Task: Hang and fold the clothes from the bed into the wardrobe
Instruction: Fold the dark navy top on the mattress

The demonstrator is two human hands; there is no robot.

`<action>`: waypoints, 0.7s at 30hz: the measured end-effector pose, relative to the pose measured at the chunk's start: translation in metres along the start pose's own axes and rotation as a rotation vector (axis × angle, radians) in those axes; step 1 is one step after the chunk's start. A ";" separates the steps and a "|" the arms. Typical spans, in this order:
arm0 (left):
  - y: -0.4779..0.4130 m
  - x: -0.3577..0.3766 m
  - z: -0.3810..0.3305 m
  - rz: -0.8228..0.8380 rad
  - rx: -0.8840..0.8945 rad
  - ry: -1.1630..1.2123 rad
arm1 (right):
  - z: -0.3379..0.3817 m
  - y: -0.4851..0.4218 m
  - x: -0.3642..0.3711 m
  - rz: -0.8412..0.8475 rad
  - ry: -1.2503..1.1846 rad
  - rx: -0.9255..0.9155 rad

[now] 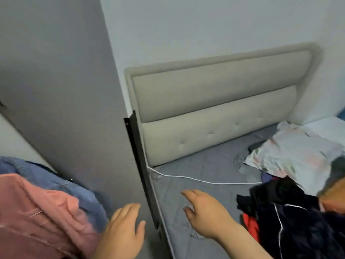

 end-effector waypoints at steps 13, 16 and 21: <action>-0.133 0.086 -0.180 0.299 0.549 -0.070 | -0.211 0.122 0.016 -0.092 -0.232 0.681; -0.137 0.113 -0.224 0.441 0.629 -0.139 | -0.228 0.161 0.015 -0.143 -0.324 0.802; -0.123 0.143 -0.312 0.499 0.874 -0.168 | -0.253 0.239 0.027 -0.302 -0.524 1.035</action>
Point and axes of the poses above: each hand's wrist, its own y-axis away from the middle knuckle, its own x-axis out of the palm, z = x × y, the point moved 8 cm from there along -y, towards the middle knuckle, and after that the axes turned 5 degrees about z, right-handed, at the moved point
